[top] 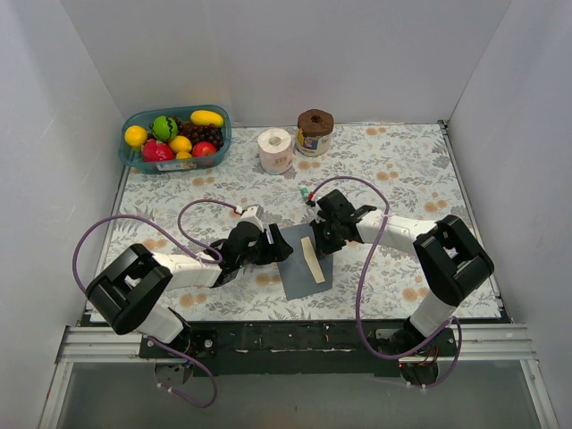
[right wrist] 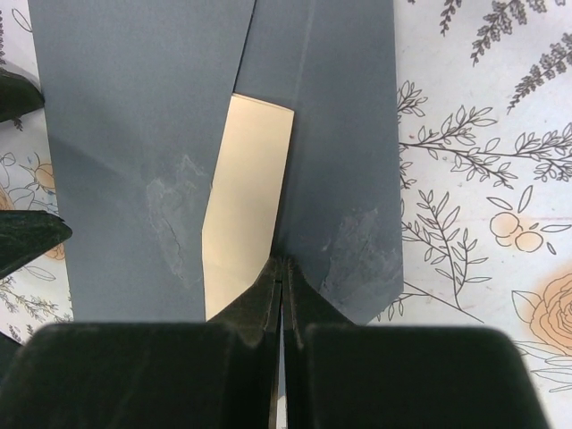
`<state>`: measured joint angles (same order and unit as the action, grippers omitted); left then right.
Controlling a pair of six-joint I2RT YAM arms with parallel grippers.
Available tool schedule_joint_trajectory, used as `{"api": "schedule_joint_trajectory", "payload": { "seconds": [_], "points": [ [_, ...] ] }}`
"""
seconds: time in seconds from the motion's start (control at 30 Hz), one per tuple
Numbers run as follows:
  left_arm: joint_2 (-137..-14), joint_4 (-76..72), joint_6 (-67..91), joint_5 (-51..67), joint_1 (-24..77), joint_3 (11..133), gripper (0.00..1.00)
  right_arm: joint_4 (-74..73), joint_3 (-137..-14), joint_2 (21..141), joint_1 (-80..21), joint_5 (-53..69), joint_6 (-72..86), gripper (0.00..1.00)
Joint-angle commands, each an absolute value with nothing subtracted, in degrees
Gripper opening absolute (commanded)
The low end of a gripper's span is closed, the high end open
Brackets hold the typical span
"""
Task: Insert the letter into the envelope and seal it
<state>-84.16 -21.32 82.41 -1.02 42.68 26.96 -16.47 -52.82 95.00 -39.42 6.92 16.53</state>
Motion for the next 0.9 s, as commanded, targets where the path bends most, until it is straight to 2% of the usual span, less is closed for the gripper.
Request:
{"api": "schedule_joint_trajectory", "payload": {
  "seconds": [0.0,0.87],
  "points": [
    [-85.0,-15.1,81.8,-1.5,42.4,25.4,0.69,-17.4,-55.3,96.3,-40.5,6.1,16.8,0.01],
    [-84.8,-14.9,82.3,-1.6,42.4,25.4,0.69,-20.0,-56.0,96.6,-43.0,3.2,17.8,0.01]
  ]
}}
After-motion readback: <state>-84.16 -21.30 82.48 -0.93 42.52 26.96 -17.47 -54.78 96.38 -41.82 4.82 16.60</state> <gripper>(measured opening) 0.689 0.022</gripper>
